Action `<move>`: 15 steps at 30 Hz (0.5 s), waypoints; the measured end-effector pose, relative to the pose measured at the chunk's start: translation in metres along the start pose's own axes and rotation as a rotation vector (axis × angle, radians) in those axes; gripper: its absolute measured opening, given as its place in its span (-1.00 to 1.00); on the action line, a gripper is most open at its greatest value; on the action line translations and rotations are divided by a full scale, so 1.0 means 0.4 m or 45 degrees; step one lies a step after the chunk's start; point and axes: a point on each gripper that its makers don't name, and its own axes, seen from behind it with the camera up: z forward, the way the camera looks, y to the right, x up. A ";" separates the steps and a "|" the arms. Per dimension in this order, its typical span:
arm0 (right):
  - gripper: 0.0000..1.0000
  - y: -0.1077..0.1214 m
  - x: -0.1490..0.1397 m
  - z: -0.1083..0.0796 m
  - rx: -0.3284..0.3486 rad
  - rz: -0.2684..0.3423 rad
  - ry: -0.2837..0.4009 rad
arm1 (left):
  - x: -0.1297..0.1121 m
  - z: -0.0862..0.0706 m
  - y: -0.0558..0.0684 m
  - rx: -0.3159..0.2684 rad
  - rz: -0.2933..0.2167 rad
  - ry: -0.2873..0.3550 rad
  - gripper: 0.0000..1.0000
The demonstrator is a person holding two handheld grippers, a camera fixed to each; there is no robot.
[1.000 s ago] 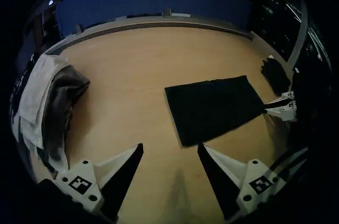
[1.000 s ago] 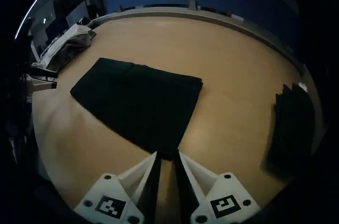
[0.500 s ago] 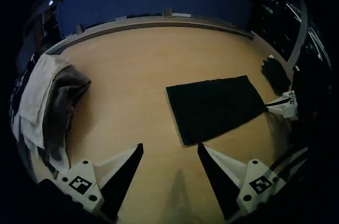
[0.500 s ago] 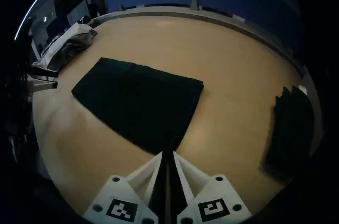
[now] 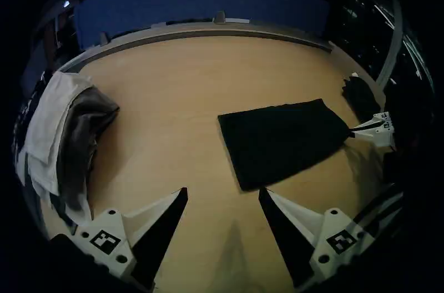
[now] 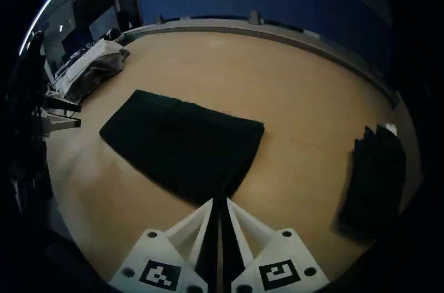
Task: Fold towel
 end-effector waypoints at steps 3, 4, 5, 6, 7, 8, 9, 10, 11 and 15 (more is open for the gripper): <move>-0.96 -0.007 0.025 -0.006 0.007 -0.014 0.020 | 0.001 -0.001 -0.001 -0.001 -0.001 0.001 0.91; -0.96 -0.010 0.034 -0.008 0.010 -0.020 0.027 | 0.001 -0.002 -0.002 -0.001 -0.002 0.002 0.91; -0.96 -0.013 0.044 -0.009 0.012 -0.027 0.034 | 0.002 -0.002 -0.003 -0.001 -0.004 0.003 0.91; -0.96 -0.017 0.055 -0.010 0.016 -0.034 0.042 | 0.002 -0.003 -0.003 -0.002 -0.006 0.004 0.91; -0.96 -0.021 0.067 -0.011 0.020 -0.041 0.049 | 0.003 -0.004 -0.004 -0.002 -0.007 0.005 0.91; -0.96 -0.026 0.078 -0.011 0.024 -0.048 0.057 | 0.003 -0.004 -0.004 -0.002 -0.009 0.006 0.91; -0.96 -0.030 0.092 -0.012 0.029 -0.055 0.066 | 0.004 -0.005 -0.005 -0.003 -0.011 0.007 0.91; -0.96 -0.035 0.105 -0.012 0.033 -0.061 0.074 | 0.004 -0.006 -0.005 -0.003 -0.011 0.008 0.91; -0.96 -0.040 0.118 -0.012 0.037 -0.068 0.083 | 0.004 -0.007 -0.005 -0.004 -0.012 0.009 0.91; -0.96 -0.064 0.170 -0.009 0.055 -0.093 0.115 | 0.001 -0.010 -0.008 -0.004 -0.014 0.011 0.91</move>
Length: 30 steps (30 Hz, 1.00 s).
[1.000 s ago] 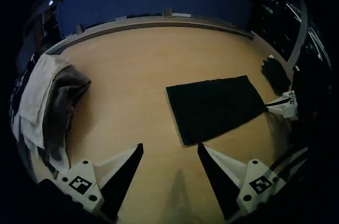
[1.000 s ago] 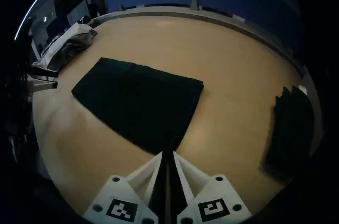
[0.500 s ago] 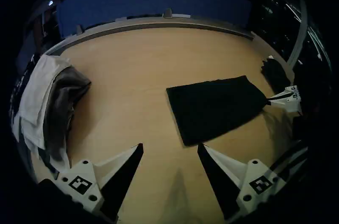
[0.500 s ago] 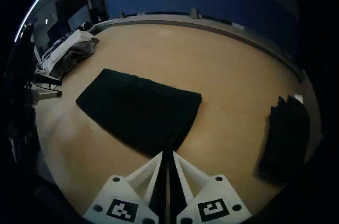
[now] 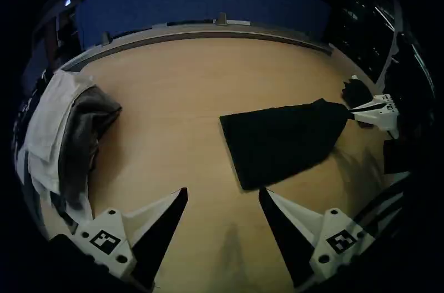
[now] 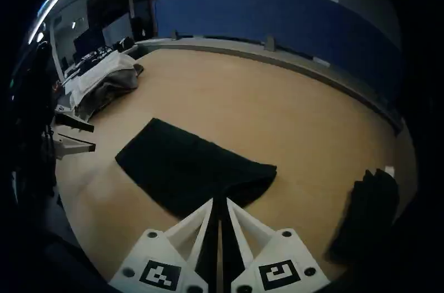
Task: Fold towel
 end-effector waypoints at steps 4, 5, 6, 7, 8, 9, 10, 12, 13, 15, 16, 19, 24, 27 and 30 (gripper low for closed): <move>-0.96 -0.026 0.048 0.016 0.019 -0.028 0.027 | -0.003 -0.005 -0.003 0.001 -0.008 0.005 0.91; -0.96 -0.033 0.059 0.020 0.024 -0.035 0.032 | -0.003 -0.006 -0.004 0.001 -0.011 0.007 0.91; -0.96 -0.039 0.070 0.025 0.030 -0.041 0.038 | -0.003 -0.008 -0.005 0.001 -0.013 0.008 0.91; -0.96 -0.048 0.082 0.029 0.037 -0.048 0.043 | -0.004 -0.010 -0.007 0.001 -0.017 0.010 0.91; -0.96 -0.056 0.092 0.034 0.043 -0.055 0.048 | -0.004 -0.011 -0.009 0.001 -0.020 0.012 0.91; -0.96 -0.064 0.102 0.038 0.049 -0.062 0.053 | -0.004 -0.013 -0.011 0.001 -0.023 0.014 0.91; -0.96 -0.074 0.114 0.042 0.057 -0.071 0.058 | -0.004 -0.015 -0.013 0.001 -0.026 0.015 0.91; -0.96 -0.093 0.134 0.049 0.071 -0.087 0.067 | -0.005 -0.019 -0.018 0.002 -0.029 0.018 0.90; -0.96 -0.104 0.143 0.053 0.079 -0.098 0.070 | -0.005 -0.021 -0.021 0.003 -0.030 0.020 0.91; -0.96 -0.124 0.159 0.061 0.092 -0.117 0.076 | -0.006 -0.025 -0.025 0.005 -0.032 0.023 0.91; -0.96 -0.135 0.167 0.066 0.100 -0.127 0.079 | -0.006 -0.027 -0.027 0.006 -0.033 0.025 0.91; -0.96 -0.166 0.188 0.079 0.121 -0.154 0.085 | -0.009 -0.033 -0.033 0.008 -0.038 0.029 0.91; -0.96 -0.209 0.210 0.099 0.153 -0.182 0.088 | -0.016 -0.040 -0.040 0.009 -0.055 0.035 0.91; -0.96 -0.228 0.215 0.109 0.167 -0.191 0.085 | -0.020 -0.044 -0.045 0.011 -0.062 0.038 0.91; -0.96 -0.244 0.219 0.119 0.181 -0.196 0.081 | -0.023 -0.047 -0.051 0.012 -0.065 0.040 0.91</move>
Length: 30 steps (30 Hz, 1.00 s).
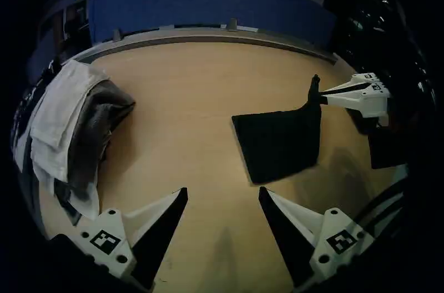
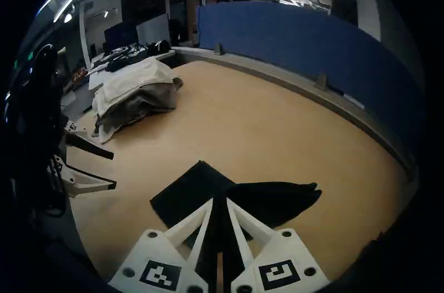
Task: Fold towel
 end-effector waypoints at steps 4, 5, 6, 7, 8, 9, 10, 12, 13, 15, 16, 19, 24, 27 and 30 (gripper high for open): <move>-0.96 -0.027 0.008 0.023 0.027 -0.006 -0.004 | -0.002 -0.004 -0.008 0.006 -0.006 0.003 0.91; -0.96 -0.035 0.009 0.030 0.035 -0.007 -0.005 | -0.003 -0.005 -0.010 0.007 -0.008 0.004 0.91; -0.96 -0.044 0.010 0.038 0.043 -0.009 -0.008 | -0.003 -0.006 -0.012 0.009 -0.010 0.005 0.91; -0.96 -0.057 0.010 0.048 0.056 -0.013 -0.013 | -0.005 -0.007 -0.015 0.012 -0.012 0.006 0.91; -0.96 -0.068 0.009 0.057 0.067 -0.016 -0.017 | -0.006 -0.009 -0.018 0.014 -0.014 0.007 0.91; -0.96 -0.080 0.008 0.067 0.078 -0.019 -0.022 | -0.007 -0.010 -0.020 0.016 -0.016 0.008 0.91; -0.96 -0.096 0.004 0.078 0.092 -0.026 -0.030 | -0.009 -0.011 -0.024 0.019 -0.018 0.009 0.91; -0.96 -0.124 -0.004 0.099 0.116 -0.037 -0.044 | -0.013 -0.012 -0.029 0.025 -0.023 0.011 0.91; -0.96 -0.140 -0.011 0.111 0.131 -0.043 -0.051 | -0.016 -0.012 -0.032 0.028 -0.027 0.011 0.91; -0.96 -0.170 -0.024 0.131 0.157 -0.053 -0.065 | -0.022 -0.013 -0.036 0.032 -0.035 0.011 0.91; -0.96 -0.184 -0.034 0.143 0.172 -0.054 -0.076 | -0.026 -0.012 -0.038 0.034 -0.041 0.010 0.91; -0.96 -0.219 -0.068 0.175 0.206 -0.049 -0.111 | -0.035 -0.009 -0.040 0.035 -0.056 0.009 0.91; -0.96 -0.245 -0.128 0.214 0.241 -0.012 -0.178 | -0.043 -0.002 -0.037 0.033 -0.072 0.008 0.91; -0.96 -0.248 -0.138 0.218 0.252 0.009 -0.189 | -0.044 -0.001 -0.034 0.028 -0.071 0.008 0.91; -0.96 -0.245 -0.138 0.212 0.259 0.013 -0.191 | -0.044 0.002 -0.033 0.025 -0.068 0.006 0.91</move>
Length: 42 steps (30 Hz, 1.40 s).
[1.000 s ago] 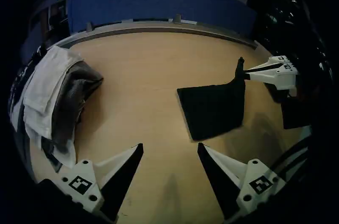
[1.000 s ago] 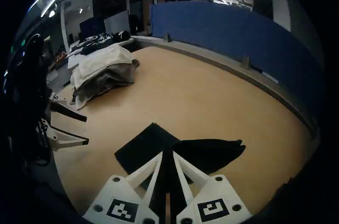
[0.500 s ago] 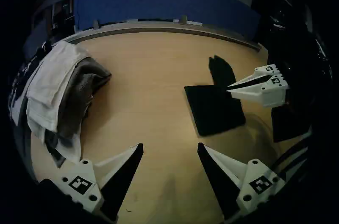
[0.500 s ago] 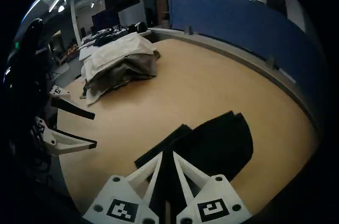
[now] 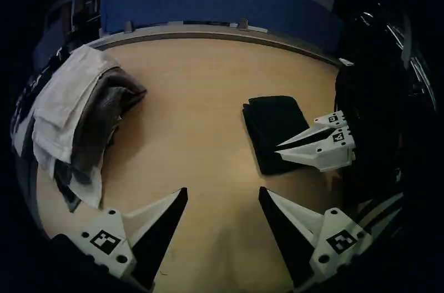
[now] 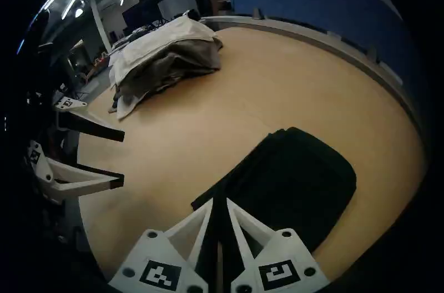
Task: Fold towel
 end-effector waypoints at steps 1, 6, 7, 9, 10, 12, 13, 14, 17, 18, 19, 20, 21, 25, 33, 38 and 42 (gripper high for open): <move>-0.95 0.000 0.000 -0.003 0.003 -0.002 0.000 | 0.001 0.001 0.000 0.000 0.002 -0.001 0.91; -0.88 -0.005 0.007 -0.021 0.020 -0.003 0.020 | 0.007 0.004 0.003 -0.002 0.012 -0.002 0.91; -0.82 -0.004 0.011 -0.027 0.018 -0.001 0.032 | 0.008 0.004 0.004 -0.002 0.013 -0.002 0.91; -0.60 -0.002 0.019 -0.038 0.014 0.003 0.052 | 0.011 0.004 0.005 -0.001 0.014 -0.002 0.91; -0.43 0.001 0.021 -0.044 0.011 0.004 0.060 | 0.011 0.005 0.007 -0.002 0.014 -0.002 0.91; -0.17 0.007 0.025 -0.056 0.005 0.006 0.073 | 0.012 0.007 0.010 -0.003 0.014 -0.002 0.91; -0.09 0.009 0.026 -0.063 0.006 0.006 0.081 | 0.013 0.008 0.011 -0.003 0.015 -0.003 0.91; -0.02 0.010 0.028 -0.068 0.006 0.005 0.088 | 0.014 0.008 0.013 -0.003 0.016 -0.003 0.91; 0.19 0.020 0.029 -0.088 -0.006 0.008 0.107 | 0.017 0.010 0.016 -0.004 0.023 -0.003 0.91; 0.22 0.025 0.028 -0.094 -0.012 0.009 0.112 | 0.018 0.010 0.018 -0.004 0.025 -0.003 0.91; 0.24 0.035 0.024 -0.102 -0.029 0.009 0.114 | 0.020 0.010 0.020 -0.005 0.028 -0.003 0.91; 0.26 0.044 0.020 -0.108 -0.043 0.009 0.115 | 0.021 0.010 0.021 -0.006 0.030 -0.002 0.91; 0.29 0.053 0.015 -0.115 -0.058 0.009 0.116 | 0.023 0.010 0.023 -0.007 0.032 -0.002 0.91; 0.37 0.089 -0.021 -0.145 -0.114 0.007 0.101 | 0.029 0.011 0.030 -0.009 0.036 -0.001 0.91; 0.54 0.142 -0.104 -0.194 -0.205 0.021 0.052 | 0.038 0.015 0.048 -0.017 0.044 0.000 0.91; 0.56 0.154 -0.122 -0.201 -0.222 0.033 0.050 | 0.042 0.019 0.062 -0.025 0.056 0.000 0.91; 0.58 0.156 -0.125 -0.202 -0.228 0.035 0.051 | 0.046 0.021 0.071 -0.030 0.061 0.002 0.91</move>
